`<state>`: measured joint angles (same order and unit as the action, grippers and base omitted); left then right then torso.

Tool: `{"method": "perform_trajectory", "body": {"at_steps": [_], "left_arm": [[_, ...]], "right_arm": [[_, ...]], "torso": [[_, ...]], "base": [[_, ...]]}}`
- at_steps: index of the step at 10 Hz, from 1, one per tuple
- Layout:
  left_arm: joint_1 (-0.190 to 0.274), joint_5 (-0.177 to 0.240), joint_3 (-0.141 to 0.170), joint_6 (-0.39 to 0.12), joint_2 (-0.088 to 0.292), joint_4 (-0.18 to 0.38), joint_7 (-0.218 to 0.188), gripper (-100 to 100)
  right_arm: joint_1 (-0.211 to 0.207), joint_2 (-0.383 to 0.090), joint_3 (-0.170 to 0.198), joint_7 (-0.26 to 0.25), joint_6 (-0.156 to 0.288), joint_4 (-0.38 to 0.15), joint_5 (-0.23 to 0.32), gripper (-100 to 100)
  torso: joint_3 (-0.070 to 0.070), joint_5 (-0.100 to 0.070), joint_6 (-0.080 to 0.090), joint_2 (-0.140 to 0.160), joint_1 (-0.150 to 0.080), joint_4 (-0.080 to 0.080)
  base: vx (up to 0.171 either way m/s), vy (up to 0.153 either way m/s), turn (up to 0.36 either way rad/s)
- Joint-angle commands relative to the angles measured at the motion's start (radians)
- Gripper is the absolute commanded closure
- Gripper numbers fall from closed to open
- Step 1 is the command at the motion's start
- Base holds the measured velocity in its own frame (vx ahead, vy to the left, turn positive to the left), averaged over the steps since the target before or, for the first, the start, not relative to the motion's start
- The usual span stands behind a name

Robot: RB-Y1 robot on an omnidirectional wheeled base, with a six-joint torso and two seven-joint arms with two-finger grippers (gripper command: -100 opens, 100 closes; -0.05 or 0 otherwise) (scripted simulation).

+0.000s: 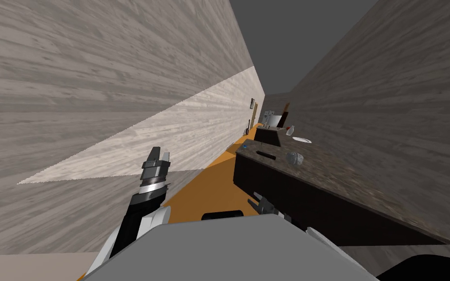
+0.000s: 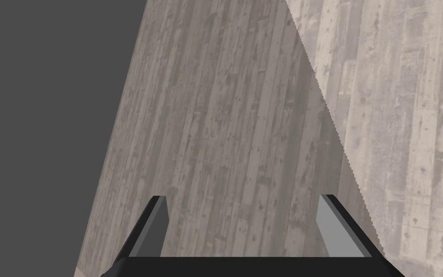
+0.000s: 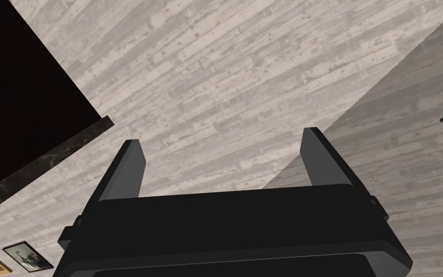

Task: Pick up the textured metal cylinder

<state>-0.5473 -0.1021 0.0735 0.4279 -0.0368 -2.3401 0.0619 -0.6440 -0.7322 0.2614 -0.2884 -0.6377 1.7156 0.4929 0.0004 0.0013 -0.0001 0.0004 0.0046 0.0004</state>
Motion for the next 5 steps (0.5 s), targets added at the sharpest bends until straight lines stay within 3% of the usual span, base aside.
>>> {"method": "perform_trajectory", "body": {"at_steps": [1,3,4,5], "left_arm": [[0.0,0.0,0.0,0.0,0.0,0.0,0.0,0],[0.0,0.0,0.0,0.0,0.0,0.0,0.0,0],[0.0,0.0,0.0,0.0,0.0,0.0,0.0,0],[0.0,0.0,0.0,0.0,0.0,0.0,0.0,0]], "right_arm": [[-0.005,-0.05,0.003,-0.009,-0.009,-0.05,0.01,-100],[-0.017,-0.098,0.012,-0.021,-0.008,-0.11,0.031,-100],[-0.017,-0.121,0.012,-0.021,-0.008,-0.11,0.031,-100],[-0.028,-0.156,0.018,-0.032,-0.006,-0.16,0.051,-100]], "torso": [[0.0,0.0,0.0,0.0,0.0,0.0],[0.0,0.0,0.0,0.0,-0.001,0.0],[0.0,0.0,0.0,0.0,-0.002,0.0],[0.0,-0.001,0.0,-0.001,-0.004,0.0]], "base": [[0.007,0.076,0.063],[0.008,0.069,0.092],[0.018,0.016,-0.014],[0.024,0.035,0.146]]}}
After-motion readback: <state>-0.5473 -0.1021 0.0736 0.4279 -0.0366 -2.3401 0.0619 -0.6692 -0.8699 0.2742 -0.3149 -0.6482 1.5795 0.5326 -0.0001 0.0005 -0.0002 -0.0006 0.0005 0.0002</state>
